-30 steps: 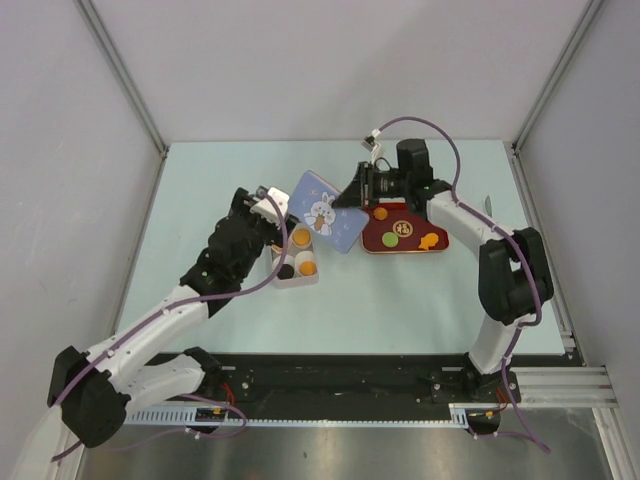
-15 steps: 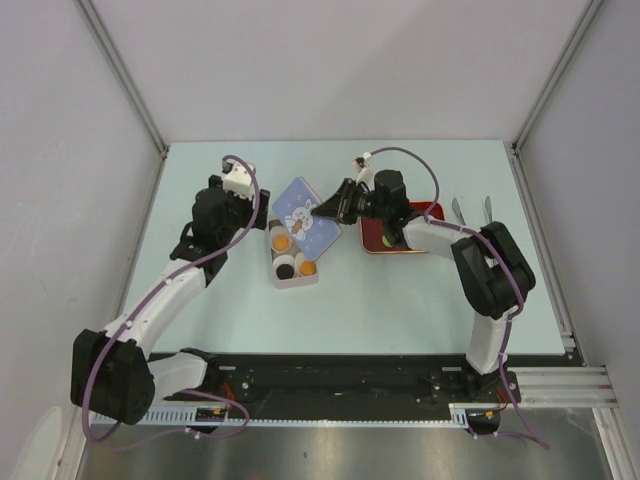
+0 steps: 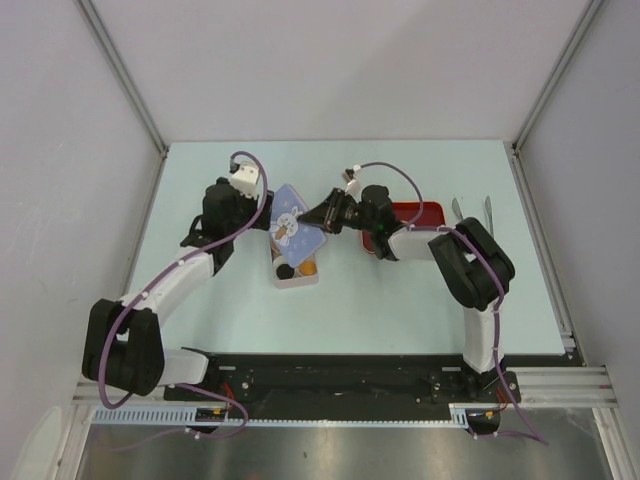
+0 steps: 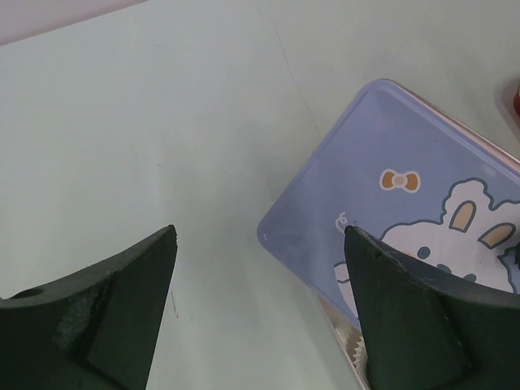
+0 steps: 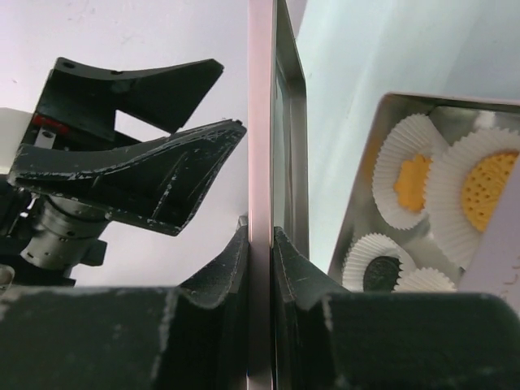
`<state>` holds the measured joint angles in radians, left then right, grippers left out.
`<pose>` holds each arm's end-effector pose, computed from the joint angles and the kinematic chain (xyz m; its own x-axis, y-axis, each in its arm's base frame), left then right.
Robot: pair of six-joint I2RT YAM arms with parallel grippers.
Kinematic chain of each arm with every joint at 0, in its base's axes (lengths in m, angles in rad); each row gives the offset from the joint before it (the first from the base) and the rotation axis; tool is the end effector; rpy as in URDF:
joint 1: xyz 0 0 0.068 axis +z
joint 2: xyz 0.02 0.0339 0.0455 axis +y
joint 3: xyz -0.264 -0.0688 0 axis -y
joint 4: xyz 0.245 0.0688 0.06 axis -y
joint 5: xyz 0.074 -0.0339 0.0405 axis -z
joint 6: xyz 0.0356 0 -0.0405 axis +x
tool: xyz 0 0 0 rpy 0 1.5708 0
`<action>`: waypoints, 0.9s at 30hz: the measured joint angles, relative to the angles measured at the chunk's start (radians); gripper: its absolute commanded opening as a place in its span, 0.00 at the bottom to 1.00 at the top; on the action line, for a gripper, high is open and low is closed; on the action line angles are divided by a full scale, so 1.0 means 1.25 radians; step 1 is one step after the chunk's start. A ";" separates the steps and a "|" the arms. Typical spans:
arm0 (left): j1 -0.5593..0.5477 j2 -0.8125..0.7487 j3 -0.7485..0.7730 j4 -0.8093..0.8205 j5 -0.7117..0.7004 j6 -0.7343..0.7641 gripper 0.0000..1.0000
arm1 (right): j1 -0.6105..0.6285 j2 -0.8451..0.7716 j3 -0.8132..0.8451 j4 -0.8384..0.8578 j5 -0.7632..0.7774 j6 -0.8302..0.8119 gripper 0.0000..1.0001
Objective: Pack the cookies
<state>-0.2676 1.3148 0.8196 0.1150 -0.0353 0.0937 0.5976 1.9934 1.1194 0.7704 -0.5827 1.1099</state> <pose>0.2887 -0.0778 0.2646 -0.3346 0.1887 -0.9233 0.2651 0.9590 0.0999 0.3483 0.2608 0.1942 -0.8641 0.3165 -0.3914 -0.3336 0.2221 0.9162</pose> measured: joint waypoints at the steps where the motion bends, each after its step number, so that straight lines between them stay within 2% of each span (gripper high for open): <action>1: 0.002 0.001 0.000 0.003 0.002 -0.001 0.88 | 0.002 0.000 -0.004 0.013 0.003 0.005 0.00; 9: 0.023 0.001 0.000 0.012 0.049 -0.033 0.88 | 0.029 0.056 -0.011 0.116 0.015 0.045 0.00; 17: 0.076 0.009 -0.005 -0.003 0.135 -0.075 0.88 | 0.024 0.089 -0.017 0.150 0.020 0.056 0.02; 27: 0.094 0.024 -0.008 -0.012 0.167 -0.089 0.87 | 0.019 0.113 -0.018 0.168 0.021 0.058 0.08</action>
<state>-0.1497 1.3453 0.8097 0.1005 0.1730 -0.0177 0.6209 2.1342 1.0973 0.9810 -0.5560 1.1824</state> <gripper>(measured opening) 0.876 0.163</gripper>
